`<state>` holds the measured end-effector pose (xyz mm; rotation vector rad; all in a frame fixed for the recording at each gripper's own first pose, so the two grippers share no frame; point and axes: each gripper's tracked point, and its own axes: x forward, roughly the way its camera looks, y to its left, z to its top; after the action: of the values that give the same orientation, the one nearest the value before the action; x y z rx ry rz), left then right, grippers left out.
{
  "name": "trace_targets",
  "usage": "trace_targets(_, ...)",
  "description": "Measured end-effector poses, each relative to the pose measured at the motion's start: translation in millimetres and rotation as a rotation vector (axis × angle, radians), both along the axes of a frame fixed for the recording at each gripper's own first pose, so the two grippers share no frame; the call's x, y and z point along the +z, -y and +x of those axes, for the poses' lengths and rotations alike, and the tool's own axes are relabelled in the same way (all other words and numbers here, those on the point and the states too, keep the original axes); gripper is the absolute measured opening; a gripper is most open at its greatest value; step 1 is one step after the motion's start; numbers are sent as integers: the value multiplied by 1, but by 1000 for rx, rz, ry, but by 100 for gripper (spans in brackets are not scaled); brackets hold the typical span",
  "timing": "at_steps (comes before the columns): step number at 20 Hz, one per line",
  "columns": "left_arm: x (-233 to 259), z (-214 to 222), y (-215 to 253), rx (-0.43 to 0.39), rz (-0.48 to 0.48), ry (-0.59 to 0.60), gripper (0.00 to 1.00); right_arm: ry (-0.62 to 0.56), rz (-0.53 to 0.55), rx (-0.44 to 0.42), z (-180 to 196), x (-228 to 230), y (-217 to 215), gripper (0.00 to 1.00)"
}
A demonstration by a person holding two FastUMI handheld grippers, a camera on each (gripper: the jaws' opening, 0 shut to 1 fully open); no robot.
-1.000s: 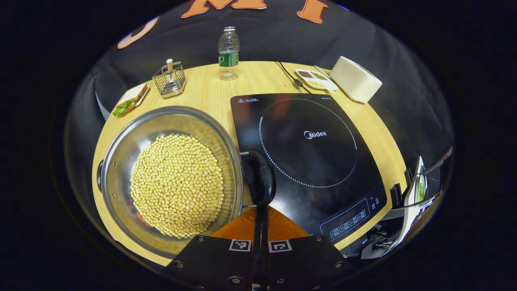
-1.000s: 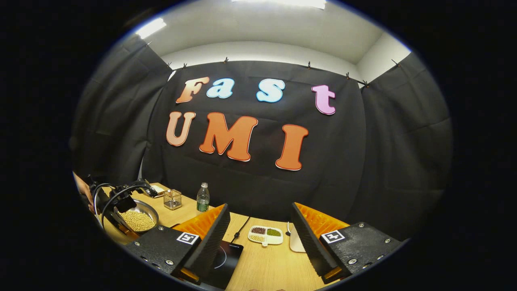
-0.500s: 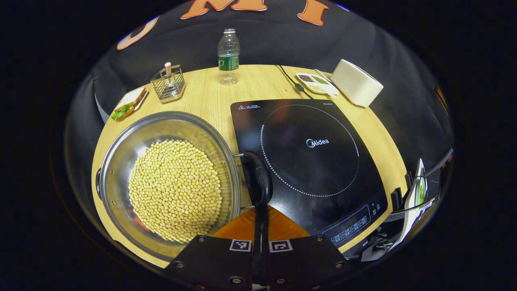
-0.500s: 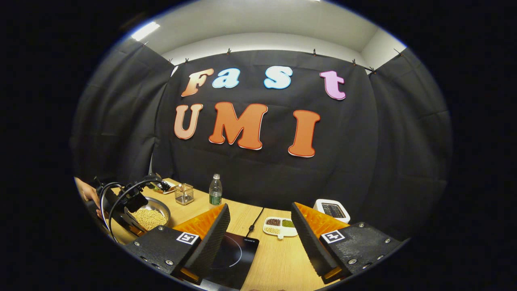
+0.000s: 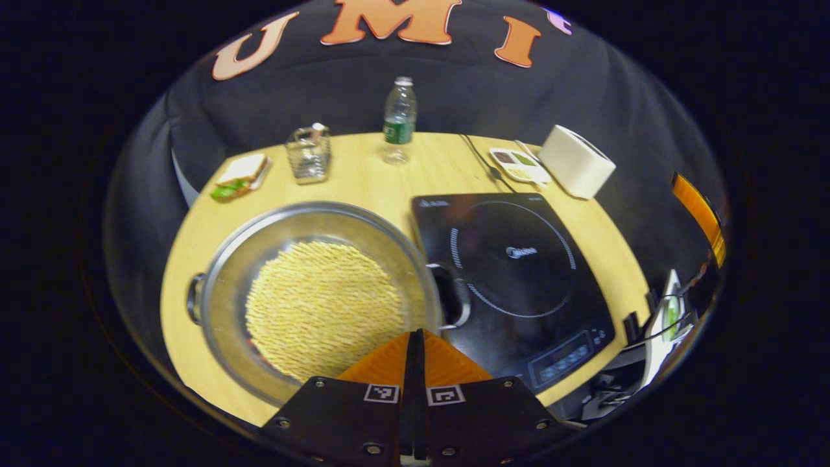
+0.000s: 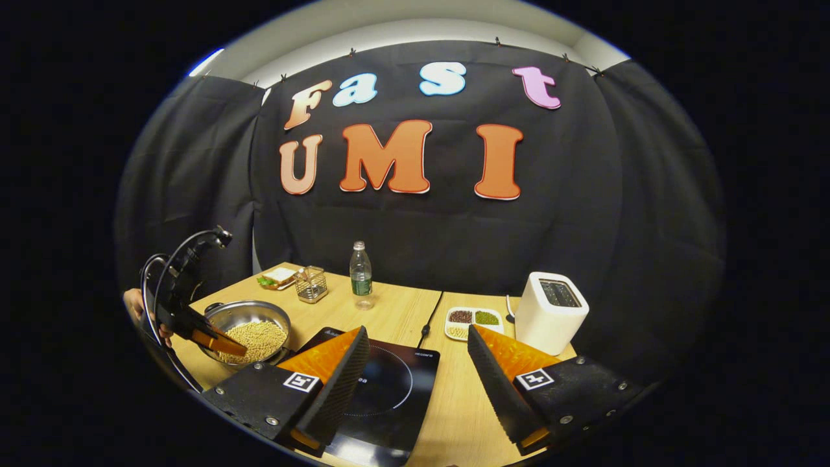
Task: First push the handle of the pot to place it horizontally, then grasp the pot with both hands and set it on the induction cooktop.
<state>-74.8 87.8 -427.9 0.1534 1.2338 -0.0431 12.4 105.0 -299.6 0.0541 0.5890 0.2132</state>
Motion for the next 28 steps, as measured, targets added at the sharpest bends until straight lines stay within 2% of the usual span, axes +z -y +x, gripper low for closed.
trace_targets(3,9,8,-35,42,39,31,7,-51,-3,33,0,-10,-22,95)
trace_targets(7,27,10,-90,101,99,68,25,-124,21,77,0,-19,-54,95)
trace_targets(8,31,13,-101,110,108,86,25,-141,28,84,0,-21,-61,95)
trace_targets(11,48,24,-142,120,180,155,69,-178,35,97,2,-23,-81,95)
trace_targets(12,54,27,-155,122,202,176,72,-188,32,104,2,-25,-87,95)
trace_targets(15,78,38,-192,114,272,241,71,-226,29,127,0,-31,-108,95)
trace_targets(16,86,43,-206,98,323,268,75,-241,29,130,0,-32,-114,95)
trace_targets(18,101,52,-225,74,389,316,93,-264,27,138,-3,-36,-129,95)
trace_targets(23,91,49,-225,61,317,302,92,-324,18,179,-7,-47,-163,95)
trace_targets(28,80,51,-211,39,227,279,92,-391,9,173,-6,-67,-177,95)
